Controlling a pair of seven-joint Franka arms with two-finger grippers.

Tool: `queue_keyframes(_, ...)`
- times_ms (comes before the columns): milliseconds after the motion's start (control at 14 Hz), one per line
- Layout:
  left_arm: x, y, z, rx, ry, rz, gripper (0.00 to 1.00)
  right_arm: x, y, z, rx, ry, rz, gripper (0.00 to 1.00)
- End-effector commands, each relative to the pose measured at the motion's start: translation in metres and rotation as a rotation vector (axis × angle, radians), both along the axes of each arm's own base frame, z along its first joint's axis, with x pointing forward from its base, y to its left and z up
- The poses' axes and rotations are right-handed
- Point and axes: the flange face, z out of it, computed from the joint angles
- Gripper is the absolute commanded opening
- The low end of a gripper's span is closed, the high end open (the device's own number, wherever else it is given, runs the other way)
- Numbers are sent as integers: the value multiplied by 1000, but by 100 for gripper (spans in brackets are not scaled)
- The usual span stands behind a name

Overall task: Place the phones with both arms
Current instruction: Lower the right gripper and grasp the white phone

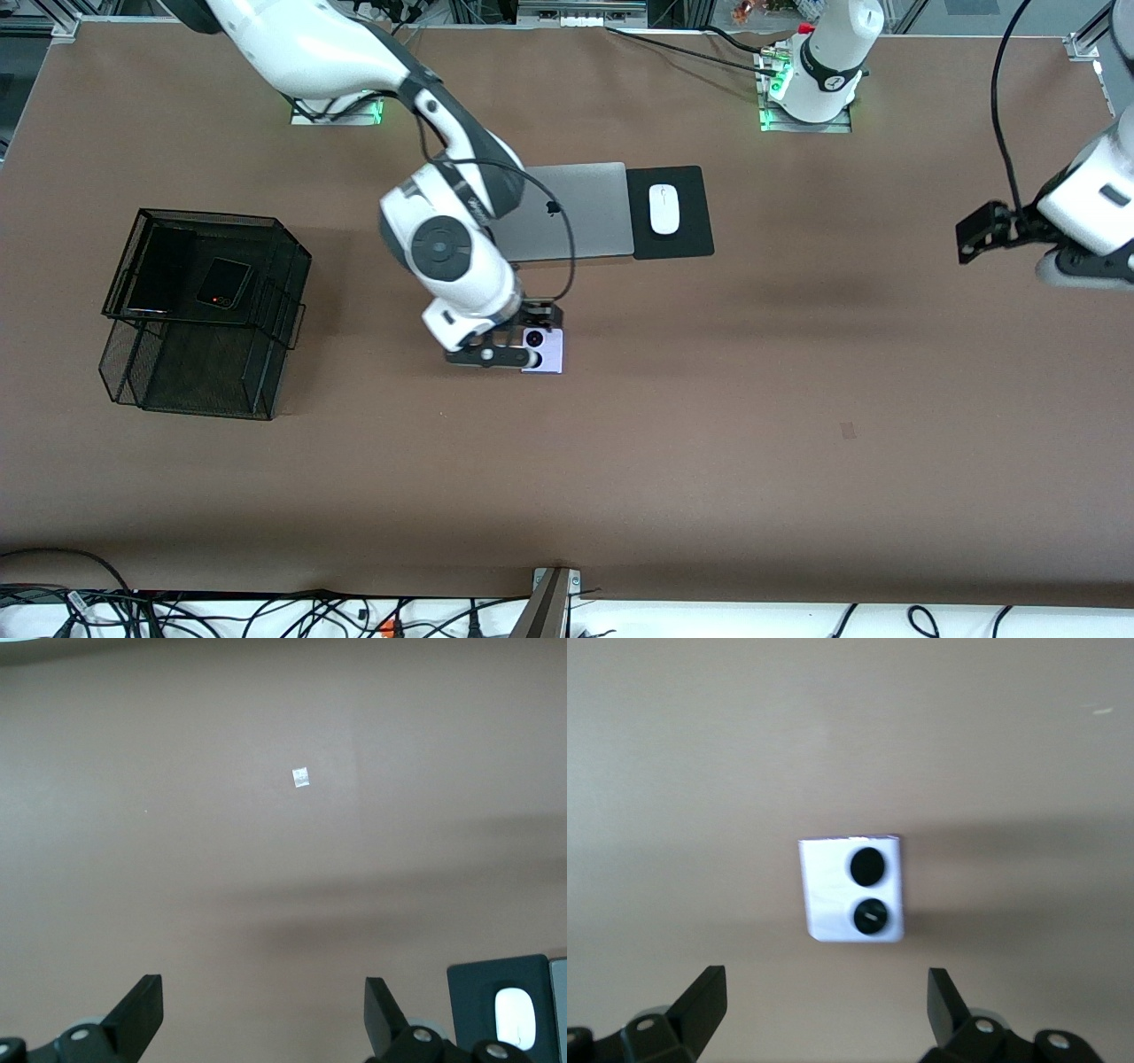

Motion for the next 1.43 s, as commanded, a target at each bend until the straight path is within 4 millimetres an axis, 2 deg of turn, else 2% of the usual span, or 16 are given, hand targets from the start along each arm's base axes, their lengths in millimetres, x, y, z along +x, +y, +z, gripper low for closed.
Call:
queue_keyframes(0,-33,1,12,-32,-20,-23,100,-3,19,-19,1,-56,-14,100)
queue_keyframes(143,-38,1,19,-45,-27,-21,100,-3,14,-37,-59,-76,21,100)
queue_keyframes(430,-45,4,37,-88,-65,-11,100,-17,18,-68,-154,-90,99,100)
queue_keyframes(573,-51,17,42,-122,-59,-3,100,-16,15,-82,-174,-92,103,100)
queue_keyframes(645,-54,17,41,-123,-41,-30,100,-16,14,-89,-185,-92,110,100)
queue_keyframes(1074,-60,14,39,-127,10,-34,100,-16,23,-104,-143,-119,72,100)
queue_keyframes(1361,-56,12,31,-126,25,-36,100,-14,23,-111,-126,-126,60,100)
